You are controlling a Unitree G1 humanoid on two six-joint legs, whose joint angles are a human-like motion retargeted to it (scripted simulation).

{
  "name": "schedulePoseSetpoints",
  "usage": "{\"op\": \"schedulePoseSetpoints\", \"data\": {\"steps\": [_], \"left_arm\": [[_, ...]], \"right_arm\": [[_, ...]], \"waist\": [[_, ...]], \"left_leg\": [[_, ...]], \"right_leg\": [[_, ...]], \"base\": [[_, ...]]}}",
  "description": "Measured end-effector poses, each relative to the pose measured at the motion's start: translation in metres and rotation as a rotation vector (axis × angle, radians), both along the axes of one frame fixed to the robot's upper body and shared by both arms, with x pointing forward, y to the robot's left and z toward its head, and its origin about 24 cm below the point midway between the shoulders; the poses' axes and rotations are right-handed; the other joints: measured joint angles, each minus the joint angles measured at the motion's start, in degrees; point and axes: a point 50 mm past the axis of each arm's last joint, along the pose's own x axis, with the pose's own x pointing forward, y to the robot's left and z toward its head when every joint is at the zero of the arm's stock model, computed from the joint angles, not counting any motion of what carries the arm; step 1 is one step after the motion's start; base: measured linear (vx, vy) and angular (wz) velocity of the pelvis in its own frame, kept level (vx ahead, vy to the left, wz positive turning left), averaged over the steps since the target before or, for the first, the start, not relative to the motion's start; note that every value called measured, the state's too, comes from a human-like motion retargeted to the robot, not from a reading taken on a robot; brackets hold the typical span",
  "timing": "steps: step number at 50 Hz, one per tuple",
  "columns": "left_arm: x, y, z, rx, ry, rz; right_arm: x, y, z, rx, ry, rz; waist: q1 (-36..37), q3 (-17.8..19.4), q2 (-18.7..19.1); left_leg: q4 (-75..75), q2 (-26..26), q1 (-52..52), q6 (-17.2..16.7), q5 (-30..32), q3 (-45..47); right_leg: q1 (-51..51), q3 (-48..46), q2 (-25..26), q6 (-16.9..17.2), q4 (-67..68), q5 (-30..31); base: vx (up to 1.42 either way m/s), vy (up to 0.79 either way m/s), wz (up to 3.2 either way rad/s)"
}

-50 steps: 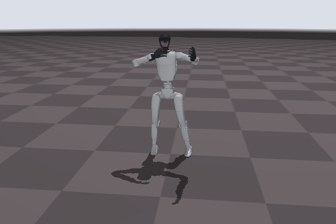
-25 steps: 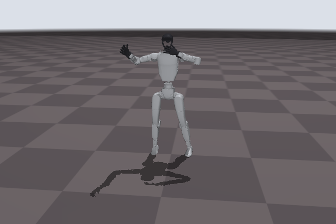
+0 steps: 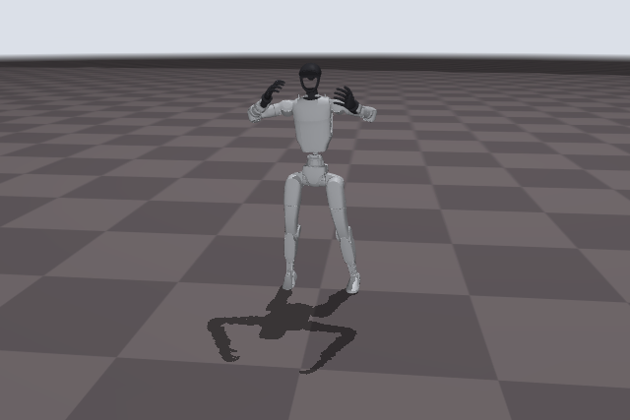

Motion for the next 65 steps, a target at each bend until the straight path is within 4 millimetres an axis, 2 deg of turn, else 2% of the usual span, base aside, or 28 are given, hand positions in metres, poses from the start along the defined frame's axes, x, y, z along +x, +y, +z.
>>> {"op": "schedulePoseSetpoints", "data": {"steps": [3,5,8,10,12,14,17,19,22,24,26,28,30,33,37,40,43,45,46,47,48,50,52,55,58,60,62,65], "left_arm": [[-0.042,-0.085,0.007,0.200,-0.120,-0.470],[-0.080,-0.129,0.003,0.281,-0.162,-0.802],[-0.113,-0.160,0.002,0.361,-0.222,-1.109],[-0.107,-0.161,0.010,0.383,-0.294,-1.056],[-0.078,-0.145,0.024,0.382,-0.344,-0.801],[-0.039,-0.111,0.033,0.365,-0.324,-0.492],[0.009,-0.036,0.029,0.312,-0.188,-0.054],[0.027,0.021,0.016,0.236,-0.074,0.219],[0.032,0.101,-0.014,-0.040,0.101,0.557],[0.024,0.142,-0.035,-0.291,0.184,0.741],[0.013,0.165,-0.048,-0.442,0.214,0.868],[0.006,0.171,-0.052,-0.471,0.200,0.884],[0.006,0.159,-0.050,-0.439,0.174,0.785],[0.010,0.110,-0.038,-0.325,0.127,0.493],[0.001,0.000,-0.007,-0.077,0.010,-0.104],[-0.040,-0.093,0.000,0.107,-0.054,-0.634],[-0.094,-0.156,-0.009,0.133,0.009,-1.131],[-0.115,-0.170,-0.008,0.162,-0.010,-1.291],[-0.112,-0.168,-0.002,0.195,-0.086,-1.262],[-0.105,-0.164,0.004,0.211,-0.150,-1.195],[-0.091,-0.155,0.012,0.192,-0.189,-1.056],[-0.060,-0.124,0.024,0.176,-0.247,-0.758],[-0.028,-0.082,0.027,0.147,-0.225,-0.496],[0.010,-0.010,0.014,0.001,-0.105,-0.102],[0.032,0.061,-0.012,-0.126,0.044,0.260],[0.034,0.103,-0.031,-0.245,0.136,0.472],[0.028,0.134,-0.047,-0.373,0.191,0.656],[0.017,0.156,-0.053,-0.492,0.197,0.827]], "right_arm": [[0.031,-0.066,0.003,0.232,0.051,-0.301],[0.046,-0.108,-0.002,0.428,0.112,-0.458],[0.057,-0.156,-0.016,0.752,0.221,-0.540],[0.056,-0.171,-0.025,0.890,0.246,-0.552],[0.052,-0.167,-0.025,0.890,0.222,-0.530],[0.046,-0.139,-0.020,0.777,0.201,-0.438],[0.032,-0.071,-0.014,0.488,0.216,-0.170],[0.012,-0.020,-0.010,0.265,0.209,0.053],[-0.032,0.048,-0.011,-0.024,0.121,0.354],[-0.064,0.081,-0.019,-0.168,0.069,0.548],[-0.090,0.101,-0.031,-0.275,0.072,0.730],[-0.101,0.108,-0.040,-0.343,0.100,0.825],[-0.091,0.106,-0.043,-0.347,0.113,0.768],[-0.044,0.077,-0.035,-0.247,0.089,0.429],[0.022,-0.004,-0.025,-0.036,0.109,-0.095],[0.055,-0.079,-0.032,0.177,0.216,-0.426],[0.063,-0.126,-0.048,0.726,0.330,-0.469],[0.061,-0.136,-0.053,0.868,0.337,-0.448],[0.056,-0.124,-0.049,0.847,0.357,-0.262],[0.050,-0.116,-0.045,0.821,0.349,-0.158],[0.043,-0.112,-0.042,0.795,0.307,-0.215],[0.027,-0.077,-0.033,0.639,0.289,-0.065],[0.007,-0.033,-0.021,0.286,0.243,0.079],[-0.036,0.033,-0.014,0.042,0.117,0.337],[-0.082,0.085,-0.026,-0.204,0.065,0.663],[-0.102,0.104,-0.036,-0.298,0.102,0.867],[-0.103,0.109,-0.038,-0.317,0.098,0.884],[-0.073,0.098,-0.028,-0.290,-0.038,0.588]], "waist": [[0.4,-0.1,-0.7],[0.6,-0.2,-1.1],[1.3,-0.4,-1.7],[2.2,-0.6,-2.1],[2.9,-0.5,-2.5],[3.0,-0.5,-2.5],[2.9,-1.1,-2.0],[2.6,-1.5,-1.4],[1.7,-1.7,-0.6],[0.9,-1.5,-0.2],[0.1,-1.2,0.3],[-0.7,-0.9,0.9],[-1.3,-0.5,1.6],[-1.6,-0.2,2.1],[-1.1,-0.8,1.4],[-0.4,-1.2,0.4],[0.5,-1.5,-0.4],[1.2,-1.5,-0.8],[1.6,-1.3,-1.3],[2.0,-1.2,-1.7],[2.4,-1.0,-2.0],[2.8,-1.0,-2.2],[2.9,-1.1,-1.8],[2.7,-1.3,-1.1],[1.9,-1.5,-0.4],[1.0,-1.5,0.2],[0.4,-1.3,0.8],[-0.5,-0.7,1.8]], "left_leg": [[0.0,0.5,0.1,-0.8,-0.3,-0.1],[0.0,0.7,0.2,-1.2,-0.5,-0.1],[0.1,0.9,0.3,-1.7,-0.6,-0.2],[0.2,0.9,0.4,-1.8,-0.8,-0.1],[0.3,0.8,0.5,-1.7,-0.7,-0.1],[0.2,0.5,0.5,-1.5,-0.6,-0.1],[0.4,0.2,0.4,-1.1,-0.6,0.1],[0.4,0.0,0.2,-0.8,-0.6,0.3],[0.3,-0.6,0.1,-0.1,-0.3,0.6],[0.1,-1.1,0.1,0.4,0.0,0.7],[0.0,-1.3,0.1,0.7,0.2,0.8],[0.0,-1.3,0.1,0.6,0.2,0.8],[0.0,-1.1,0.2,0.4,0.1,0.6],[-0.1,-0.8,0.4,0.2,0.0,0.2],[0.0,0.1,0.4,-0.8,-0.3,-0.1],[-0.1,0.4,0.4,-1.1,-0.5,-0.3],[-0.3,0.8,0.5,-1.6,-0.5,-0.4],[-0.1,1.1,0.6,-1.8,-0.6,-0.2],[0.1,1.0,0.5,-1.9,-0.6,-0.3],[0.2,1.0,0.5,-1.9,-0.7,-0.3],[0.1,0.8,0.6,-1.8,-0.6,-0.2],[0.3,0.6,0.7,-1.7,-0.7,0.0],[0.5,0.4,0.6,-1.5,-0.8,0.1],[0.6,0.1,0.7,-1.0,-0.7,0.3],[0.6,-0.4,0.6,-0.3,-0.5,0.3],[0.6,-0.7,0.5,0.1,-0.3,0.3],[0.5,-0.9,0.5,0.5,-0.1,0.4],[0.3,-1.2,0.7,1.0,0.2,0.4]], "right_leg": [[0.1,-0.1,0.5,0.0,0.2,0.0],[0.1,-0.2,0.7,0.0,0.3,0.0],[0.3,-0.3,0.9,0.0,0.5,0.0],[0.5,-0.2,0.9,0.0,0.3,0.1],[0.5,-0.2,0.8,0.0,0.4,0.1],[0.5,-0.3,0.5,0.0,0.6,-0.2],[0.3,-0.1,0.2,0.0,0.6,-0.3],[0.1,0.1,0.0,0.0,0.5,-0.4],[-0.2,0.5,-0.7,0.0,0.4,-0.5],[-0.4,0.7,-1.2,0.0,0.3,-0.5],[-0.4,0.8,-1.5,0.0,0.2,-0.5],[-0.3,0.8,-1.4,0.0,0.1,-0.4],[-0.1,0.6,-1.2,0.0,0.1,-0.4],[0.2,0.2,-0.9,0.0,0.3,-0.5],[0.4,-0.3,0.1,0.0,0.5,-0.5],[0.3,-0.5,0.4,0.0,0.6,-0.4],[0.3,-0.5,0.8,0.0,0.7,-0.4],[0.4,-0.3,1.1,0.0,0.6,-0.2],[0.3,-0.3,1.1,0.0,0.7,-0.3],[0.3,-0.2,1.1,0.0,0.8,-0.4],[0.4,-0.1,0.9,0.0,0.8,-0.4],[0.5,0.0,0.6,0.0,0.8,-0.5],[0.5,0.1,0.4,0.0,0.7,-0.6],[0.6,0.3,0.1,0.0,0.6,-0.7],[0.6,0.4,-0.5,0.0,0.4,-0.7],[0.5,0.4,-0.8,0.0,0.3,-0.7],[0.6,0.5,-1.0,0.0,0.1,-0.6],[0.6,0.5,-1.3,0.0,0.1,-0.6]], "base": [[0.00,0.00,0.00],[0.00,0.00,0.00],[0.00,0.00,0.00],[0.00,0.00,0.00],[0.00,0.00,0.00],[0.00,0.00,0.00],[0.00,0.00,0.00],[0.00,0.00,0.00],[0.00,0.00,0.00],[0.00,0.00,0.00],[0.00,0.00,0.00],[0.00,0.00,0.00],[0.00,0.00,0.00],[0.00,0.00,0.00],[0.00,0.00,0.00],[0.00,0.00,0.00],[0.00,0.00,0.00],[0.00,0.00,0.00],[0.00,0.00,0.00],[0.00,0.00,0.00],[0.00,0.00,0.00],[0.00,0.00,0.00],[0.00,0.00,0.00],[0.00,0.00,0.00],[0.00,0.00,0.00],[0.00,0.00,0.00],[0.00,0.00,0.00],[0.00,0.00,0.00]]}}
